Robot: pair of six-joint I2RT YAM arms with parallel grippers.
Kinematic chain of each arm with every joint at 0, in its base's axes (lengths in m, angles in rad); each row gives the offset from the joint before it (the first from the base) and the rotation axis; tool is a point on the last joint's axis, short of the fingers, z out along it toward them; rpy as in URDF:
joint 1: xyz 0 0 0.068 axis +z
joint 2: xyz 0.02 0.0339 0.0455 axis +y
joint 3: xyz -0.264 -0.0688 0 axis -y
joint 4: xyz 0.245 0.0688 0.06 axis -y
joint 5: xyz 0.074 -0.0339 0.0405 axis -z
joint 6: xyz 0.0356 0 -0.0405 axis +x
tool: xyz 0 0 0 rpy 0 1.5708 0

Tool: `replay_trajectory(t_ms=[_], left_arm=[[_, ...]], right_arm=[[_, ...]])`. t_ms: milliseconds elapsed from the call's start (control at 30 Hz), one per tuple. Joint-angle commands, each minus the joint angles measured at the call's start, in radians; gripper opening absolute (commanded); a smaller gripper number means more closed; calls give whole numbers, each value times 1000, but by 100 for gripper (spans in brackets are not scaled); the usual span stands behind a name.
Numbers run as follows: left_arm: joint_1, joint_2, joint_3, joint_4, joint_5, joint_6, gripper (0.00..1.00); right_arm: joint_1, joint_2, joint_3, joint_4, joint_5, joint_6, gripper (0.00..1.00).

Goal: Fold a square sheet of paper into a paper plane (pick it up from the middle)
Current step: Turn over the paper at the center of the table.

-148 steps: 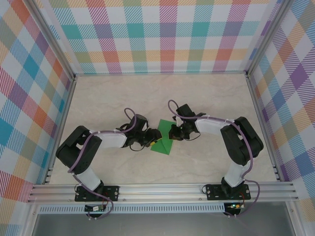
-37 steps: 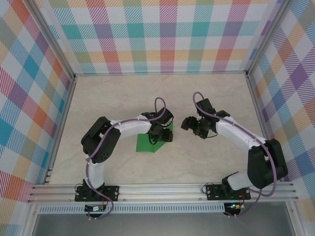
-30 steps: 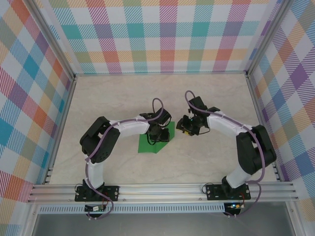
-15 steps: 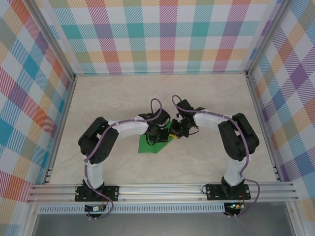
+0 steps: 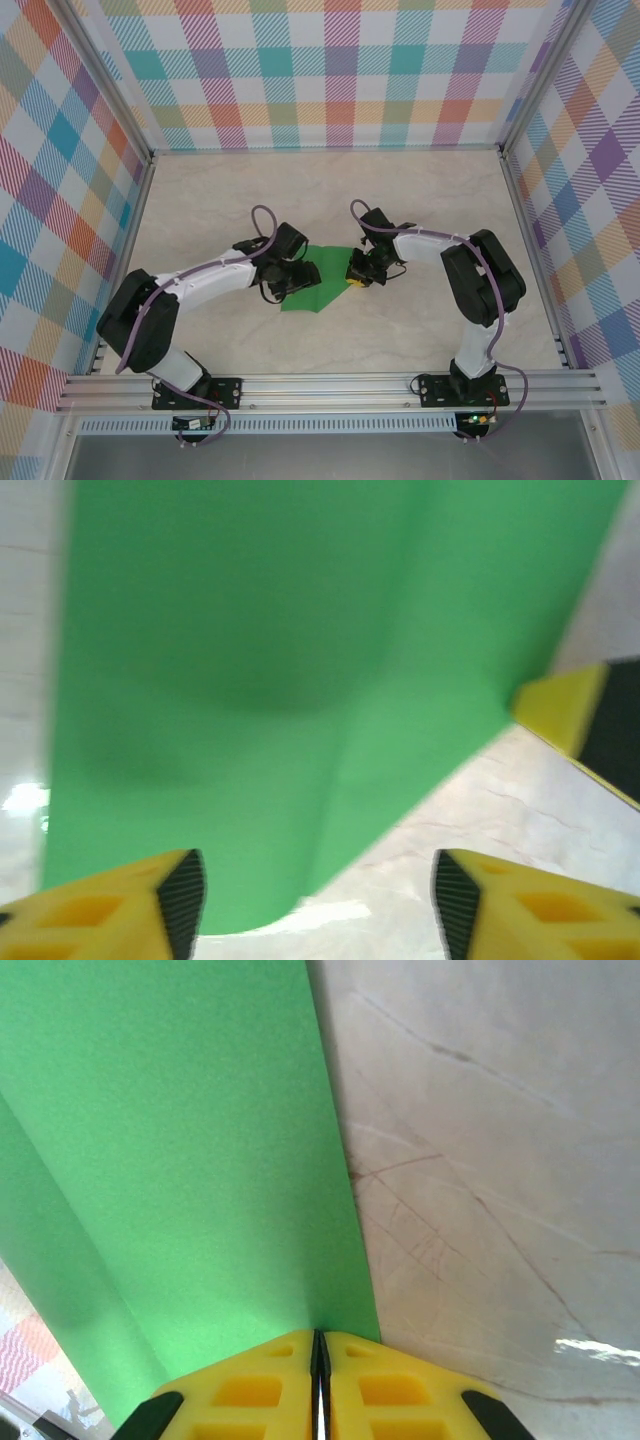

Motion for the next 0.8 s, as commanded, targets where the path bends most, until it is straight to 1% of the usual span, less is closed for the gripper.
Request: replay_trajectory(t_ms=[0, 167, 500, 600, 767], left_arm=[[51, -47, -60, -36, -4, -64, 73], [70, -35, -94, -42, 0, -76, 80], [70, 30, -80, 53, 94, -52, 82], [65, 52, -66, 56, 101, -40, 82], [54, 85, -45, 55, 106, -26, 85]], right_arm=[[1, 17, -23, -21, 35, -13, 11], [1, 20, -22, -18, 35, -13, 11], [1, 20, -25, -22, 35, -17, 11], [0, 22, -25, -22, 35, -17, 11], [1, 22, -25, -22, 35, -19, 11]])
